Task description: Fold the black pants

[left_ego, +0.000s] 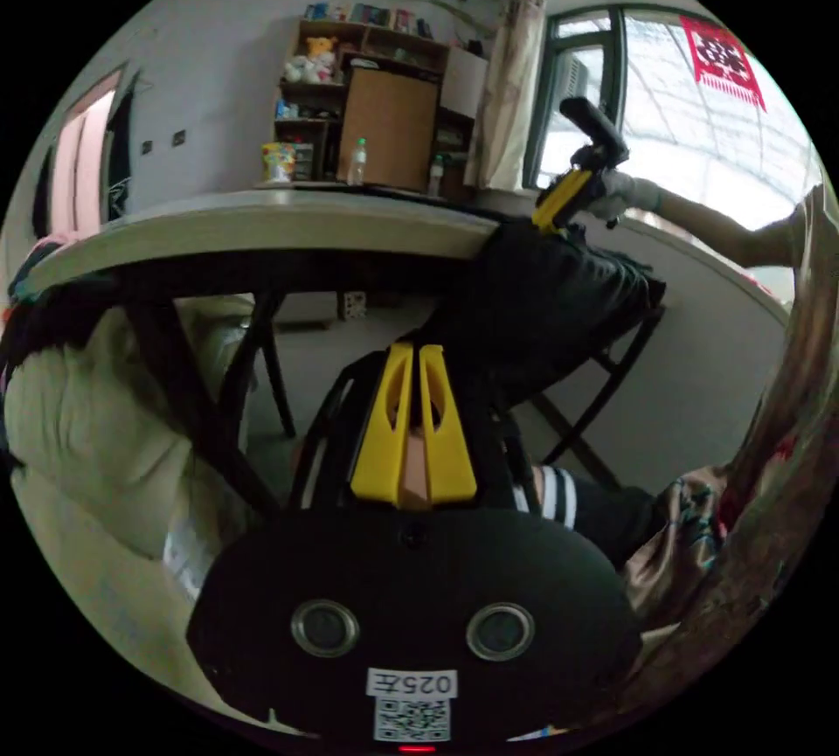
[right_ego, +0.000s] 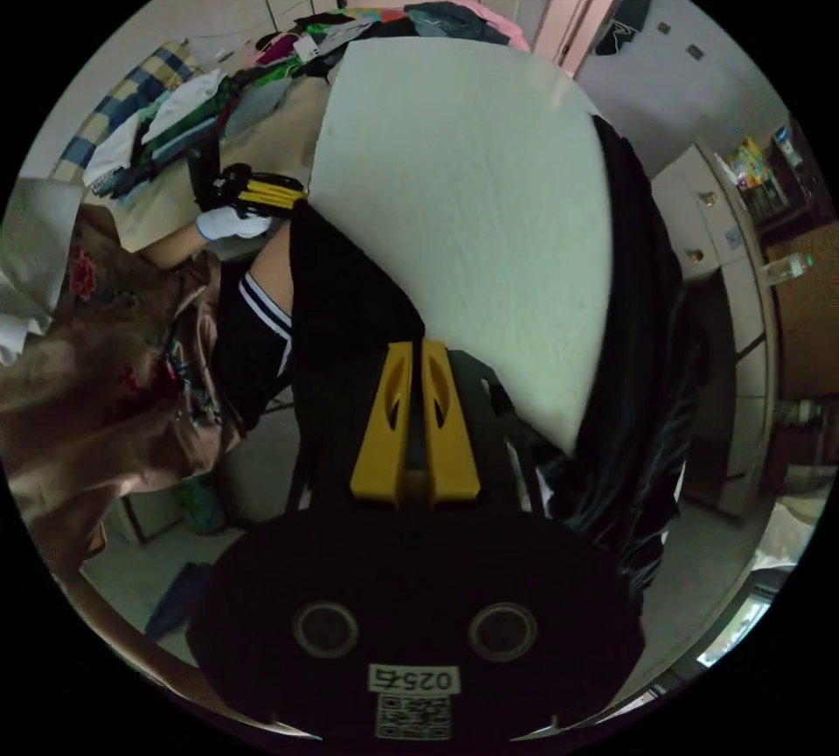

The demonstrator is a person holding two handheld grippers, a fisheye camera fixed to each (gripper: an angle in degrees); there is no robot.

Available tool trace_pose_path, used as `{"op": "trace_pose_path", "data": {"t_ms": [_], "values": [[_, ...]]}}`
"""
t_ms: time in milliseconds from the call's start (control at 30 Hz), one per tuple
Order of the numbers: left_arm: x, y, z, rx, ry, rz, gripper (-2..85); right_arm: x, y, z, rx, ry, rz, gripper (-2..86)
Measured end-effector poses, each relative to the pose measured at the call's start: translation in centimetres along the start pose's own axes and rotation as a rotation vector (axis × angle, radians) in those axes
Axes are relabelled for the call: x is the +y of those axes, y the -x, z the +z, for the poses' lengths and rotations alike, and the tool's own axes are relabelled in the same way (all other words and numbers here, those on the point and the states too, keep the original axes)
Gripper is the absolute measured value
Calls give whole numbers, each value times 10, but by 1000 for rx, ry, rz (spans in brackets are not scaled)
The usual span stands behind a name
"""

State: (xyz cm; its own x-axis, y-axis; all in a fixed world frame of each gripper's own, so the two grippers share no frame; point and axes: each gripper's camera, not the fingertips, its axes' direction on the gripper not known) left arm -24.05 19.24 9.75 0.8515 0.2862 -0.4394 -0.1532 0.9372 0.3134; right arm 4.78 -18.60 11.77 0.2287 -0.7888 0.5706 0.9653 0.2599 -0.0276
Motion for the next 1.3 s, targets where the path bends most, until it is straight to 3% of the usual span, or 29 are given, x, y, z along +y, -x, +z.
{"op": "trace_pose_path", "data": {"t_ms": [67,200,333,433,567,667,700,833,933,1067,1133,1300], "values": [[-6,-15,-35,-84,-78,-26,-10,5,5,-15,36,-80,33,-6],[-65,-59,-115,-279,-227,141,-11,12,21,-75,184,-337,80,-8],[-149,-46,-135,-302,-261,262,-12,0,16,-107,299,-441,94,-8],[-226,-3,-85,-354,-80,298,-13,-21,-23,-102,314,-421,178,-7],[-282,82,41,-320,307,238,-12,-43,-95,-38,185,-281,273,3],[-274,130,111,-258,508,129,0,-38,-129,10,71,-182,365,37],[-270,140,122,-323,538,116,15,-30,-136,20,74,-164,401,56],[-263,161,103,-439,456,38,51,22,-131,7,65,-255,437,107],[-255,170,51,-452,312,-74,54,98,-104,-40,63,-475,490,111],[-233,142,26,-219,318,-52,56,206,-63,-93,16,-629,590,115],[-221,122,49,-125,374,-19,56,242,-45,-96,29,-606,648,113],[-187,120,136,-299,547,-9,39,324,10,-76,269,-452,811,111]]}}
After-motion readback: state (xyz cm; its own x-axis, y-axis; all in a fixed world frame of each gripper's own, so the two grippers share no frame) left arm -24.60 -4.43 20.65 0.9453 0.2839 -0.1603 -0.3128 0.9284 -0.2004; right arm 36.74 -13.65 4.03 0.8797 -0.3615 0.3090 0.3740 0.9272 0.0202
